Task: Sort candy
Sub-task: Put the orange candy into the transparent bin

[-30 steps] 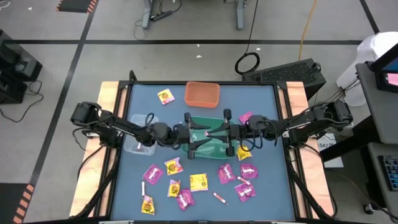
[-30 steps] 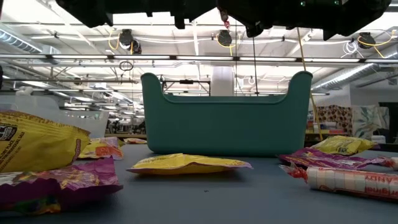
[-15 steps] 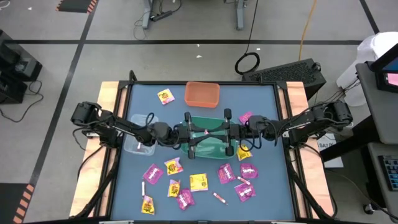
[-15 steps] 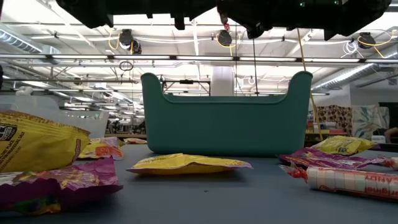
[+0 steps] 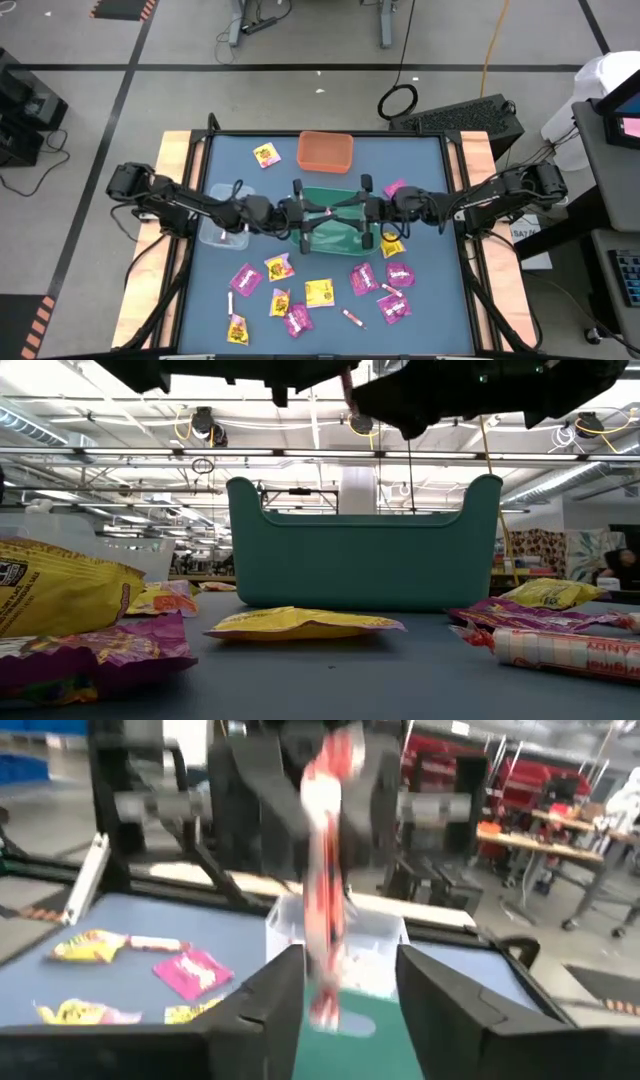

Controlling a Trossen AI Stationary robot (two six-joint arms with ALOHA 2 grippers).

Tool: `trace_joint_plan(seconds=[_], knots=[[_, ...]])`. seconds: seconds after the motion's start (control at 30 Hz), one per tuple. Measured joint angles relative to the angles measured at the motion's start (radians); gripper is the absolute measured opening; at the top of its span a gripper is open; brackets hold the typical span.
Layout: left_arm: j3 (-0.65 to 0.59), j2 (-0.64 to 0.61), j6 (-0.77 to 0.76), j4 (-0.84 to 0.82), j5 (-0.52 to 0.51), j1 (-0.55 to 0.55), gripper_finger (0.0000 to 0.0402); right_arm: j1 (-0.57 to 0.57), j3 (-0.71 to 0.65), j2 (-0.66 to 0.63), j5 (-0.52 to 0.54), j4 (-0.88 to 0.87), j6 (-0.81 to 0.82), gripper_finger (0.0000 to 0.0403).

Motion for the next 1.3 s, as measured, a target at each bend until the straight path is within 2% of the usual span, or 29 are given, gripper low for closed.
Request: trace_joint_plan(seconds=[0.2,0.33,0.5,0.8,0.97,1.1,1.3], knots=[[-0.023,-0.128,-0.077,-0.227,-0.064,-0.008,0.0054,0.000,0.000,0.000,-0.002,-0.055,0.000,0.0188],[-0.038,-0.228,-0.159,-0.470,-0.160,-0.008,0.0054,0.000,0.000,-0.010,-0.004,-0.065,0.025,0.0193],[-0.093,-0.348,-0.241,-0.653,-0.218,-0.008,0.0054,0.000,0.000,-0.050,-0.003,-0.117,0.035,0.0194],[-0.179,-0.607,-0.617,-1.196,-0.298,-0.042,0.0054,0.000,0.000,-0.116,-0.004,-0.216,0.050,0.0194],[-0.202,-0.694,-0.842,-1.455,-0.342,-0.075,0.0054,0.001,0.000,-0.118,-0.005,-0.218,0.052,0.0194],[-0.246,-0.716,-0.971,-1.554,-0.360,-0.086,0.0054,0.001,0.000,-0.118,-0.005,-0.215,0.047,0.0194],[-0.359,-0.707,-1.124,-1.548,-0.362,-0.086,0.0054,0.001,0.000,-0.118,-0.006,-0.215,0.048,0.0194]])
